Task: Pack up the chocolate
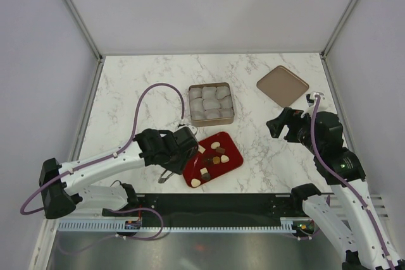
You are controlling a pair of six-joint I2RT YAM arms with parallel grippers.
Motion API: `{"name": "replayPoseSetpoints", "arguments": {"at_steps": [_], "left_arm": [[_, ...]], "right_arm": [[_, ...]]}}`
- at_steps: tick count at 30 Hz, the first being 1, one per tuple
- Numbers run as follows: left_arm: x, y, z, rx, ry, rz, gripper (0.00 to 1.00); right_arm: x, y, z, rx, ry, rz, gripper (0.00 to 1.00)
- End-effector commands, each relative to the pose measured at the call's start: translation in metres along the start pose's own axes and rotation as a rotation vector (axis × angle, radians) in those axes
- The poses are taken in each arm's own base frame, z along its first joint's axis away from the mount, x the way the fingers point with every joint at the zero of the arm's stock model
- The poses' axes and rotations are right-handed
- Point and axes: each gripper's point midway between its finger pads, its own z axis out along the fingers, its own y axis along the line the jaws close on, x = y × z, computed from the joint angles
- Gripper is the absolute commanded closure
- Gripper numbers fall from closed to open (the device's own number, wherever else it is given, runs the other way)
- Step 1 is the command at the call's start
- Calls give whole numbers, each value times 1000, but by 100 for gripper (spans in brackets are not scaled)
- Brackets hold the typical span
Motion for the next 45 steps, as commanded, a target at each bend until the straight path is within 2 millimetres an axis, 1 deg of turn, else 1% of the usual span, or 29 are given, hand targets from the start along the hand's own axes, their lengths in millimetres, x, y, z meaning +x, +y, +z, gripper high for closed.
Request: {"name": "replayPoseSetpoints", "arguments": {"at_steps": [1, 5, 10, 13, 18, 23, 25, 31, 35, 40, 41, 43, 44, 45], "left_arm": [[-4, -9, -10, 46, -16, -52, 51], [-2, -4, -16, 25, -7, -62, 51], [3, 0, -6, -11, 22, -39, 48], [2, -1, 0, -22, 27, -28, 48], [-2, -6, 3, -5, 14, -23, 48], [-1, -7, 0, 9, 13, -30, 52], [0, -6, -1, 6, 17, -32, 56], [-5, -2, -13, -9, 6, -38, 61], [-17, 2, -28, -23, -33, -41, 61], [-42, -6, -48, 17, -107, -23, 61], [-55, -9, -55, 19, -139, -19, 61], [-71, -10, -60, 4, -177, 13, 61], [-88, -10, -65, -19, -213, 17, 61], [-98, -11, -66, -30, -233, 29, 60]], "right_arm": [[-11, -1, -5, 14, -37, -22, 7], [-10, -1, -5, 14, -37, -25, 7], [-9, -2, -5, 16, -38, -21, 7], [-9, -2, -6, 15, -39, -18, 7], [-10, -1, -8, 8, -46, -20, 7], [-10, -1, -9, 10, -47, -20, 7], [-10, -1, -10, 11, -49, -20, 7], [-10, -2, -11, 13, -51, -20, 7], [-12, 0, -13, 4, -56, -23, 7], [-13, 1, -16, 1, -59, -23, 7], [-13, 2, -16, -1, -60, -20, 7], [-13, 3, -16, -5, -60, -17, 7], [-13, 2, -16, -4, -59, -15, 7], [-13, 3, -16, -7, -61, -15, 7]]}}
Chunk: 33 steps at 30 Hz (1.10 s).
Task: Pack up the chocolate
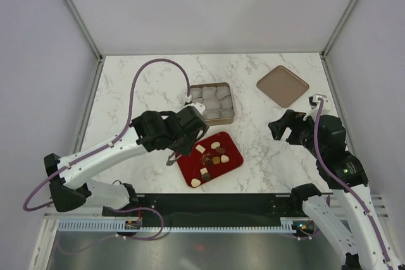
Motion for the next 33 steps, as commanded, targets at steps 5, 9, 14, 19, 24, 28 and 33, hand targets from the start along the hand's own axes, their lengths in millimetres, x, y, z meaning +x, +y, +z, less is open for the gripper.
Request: {"name": "replayPoseSetpoints", "arguments": {"at_steps": [5, 9, 14, 19, 24, 28, 33], "left_arm": [[-106, 8, 0, -73, -189, 66, 57], [-147, 37, 29, -83, -185, -4, 59], [-185, 70, 52, -106, -204, -55, 60], [-205, 95, 77, -130, -209, -82, 60], [-205, 97, 100, -132, -168, -78, 60], [-200, 98, 108, -140, -146, -76, 60], [-196, 101, 113, -158, -131, -68, 60]], "right_arm": [[-11, 5, -9, -19, -42, -9, 7], [-9, 7, -11, -32, -43, 1, 7], [-6, 7, -10, -39, -36, 7, 7], [-9, 5, -10, -24, -48, -4, 7], [-11, 2, -9, -10, -53, -10, 7], [-12, 1, -9, 0, -56, -15, 7], [-12, 0, -8, 8, -56, -16, 7]]}}
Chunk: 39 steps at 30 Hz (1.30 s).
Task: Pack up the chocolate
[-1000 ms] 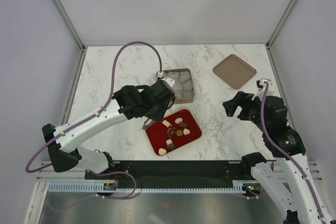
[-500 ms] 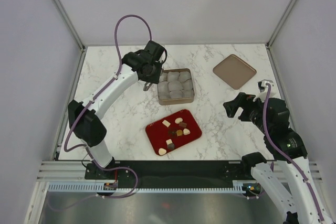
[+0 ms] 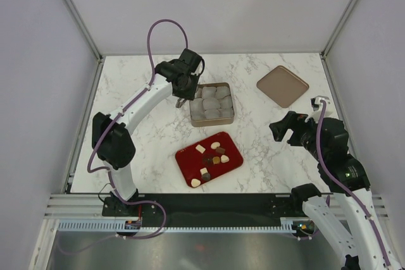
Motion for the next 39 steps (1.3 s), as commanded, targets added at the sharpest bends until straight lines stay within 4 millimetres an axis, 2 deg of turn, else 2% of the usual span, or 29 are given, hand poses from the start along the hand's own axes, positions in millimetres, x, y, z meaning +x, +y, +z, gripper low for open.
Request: {"name": "replayPoseSetpoints", "arguments": {"at_steps": [1, 8, 17, 23, 27, 29, 30, 32, 33, 34, 35, 36, 37, 38, 39], "left_arm": [[-16, 0, -3, 6, -59, 34, 59], [-8, -1, 7, 0, -27, 45, 55], [-10, 1, 3, -1, -36, 44, 52], [-15, 3, -15, 8, -66, 40, 52], [-15, 0, -44, 64, -103, 39, 52], [-9, -6, -55, 89, -107, 51, 52], [0, -8, -57, 98, -92, 59, 52], [12, -13, -75, 118, -97, 68, 52], [27, -16, -74, 121, -68, 78, 52], [33, -23, -87, 143, -83, 92, 52], [50, -25, -85, 141, -45, 98, 52], [59, -28, -88, 141, -37, 106, 52], [67, -38, -100, 163, -48, 131, 52], [85, -41, -99, 160, -8, 137, 52], [93, -43, -102, 158, -3, 142, 52]], "right_arm": [[-11, -1, -1, 13, -33, -15, 7], [-12, 0, -2, 11, -35, -14, 7], [-14, 0, -3, 14, -42, -16, 7], [-14, 0, -3, 15, -41, -15, 7], [-15, 0, -5, 15, -44, -20, 7], [-15, 0, -5, 19, -43, -20, 7], [-14, -1, -4, 20, -40, -20, 7], [-13, -2, -4, 24, -35, -21, 6], [-12, -2, -4, 26, -32, -21, 7], [-11, -2, -4, 25, -30, -23, 7], [-11, -2, -4, 25, -30, -23, 7], [-11, -3, -4, 27, -29, -26, 7], [-11, -3, -4, 29, -28, -25, 7], [-11, -3, -4, 29, -28, -24, 7], [-11, -3, -4, 28, -28, -26, 7]]}}
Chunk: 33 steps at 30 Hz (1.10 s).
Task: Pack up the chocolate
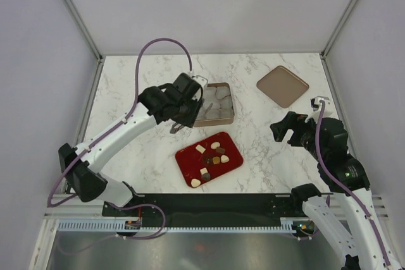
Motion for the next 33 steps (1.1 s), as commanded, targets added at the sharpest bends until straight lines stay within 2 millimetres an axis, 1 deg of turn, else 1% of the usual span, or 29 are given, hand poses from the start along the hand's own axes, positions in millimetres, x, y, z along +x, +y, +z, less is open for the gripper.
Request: {"name": "replayPoseSetpoints", "arguments": {"at_steps": [1, 2, 3, 4, 5, 7, 8, 10, 11, 12, 14, 18, 22, 33], "left_arm": [[39, -23, -16, 27, 58, 30, 52], [51, -26, -20, 32, 69, 13, 52], [57, -28, -22, 38, 74, 27, 52], [65, -36, -24, 54, 79, 57, 52], [75, -36, -27, 60, 83, 70, 52], [86, -40, -30, 75, 89, 99, 52], [96, -39, -27, 73, 108, 112, 52], [104, -41, -31, 86, 105, 130, 52], [114, -41, -31, 74, 131, 93, 52], [118, -42, -32, 54, 134, -15, 48], [126, -42, -30, 51, 153, -18, 48], [131, -41, -28, 46, 162, -20, 48], [132, -42, -25, 46, 163, -13, 48], [136, -50, -7, 59, 180, 7, 47]], "right_arm": [[-13, 2, -5, 5, -35, -13, 7], [-14, 2, -5, 6, -36, -14, 7], [-14, 2, -5, 5, -34, -13, 7], [-14, 2, -6, 5, -35, -13, 7], [-13, 2, -6, 5, -30, -15, 7], [-13, 2, -6, 7, -31, -16, 7], [-13, 1, -6, 9, -30, -14, 7], [-13, 2, -7, 5, -30, -15, 7], [-13, 1, -7, 9, -30, -14, 7], [-12, 2, -7, 9, -27, -13, 7], [-12, 1, -6, 9, -25, -15, 7], [-14, 3, -7, 7, -31, -10, 7], [-16, 3, -10, 6, -36, -11, 7], [-20, 6, -13, -1, -46, -13, 7]]}}
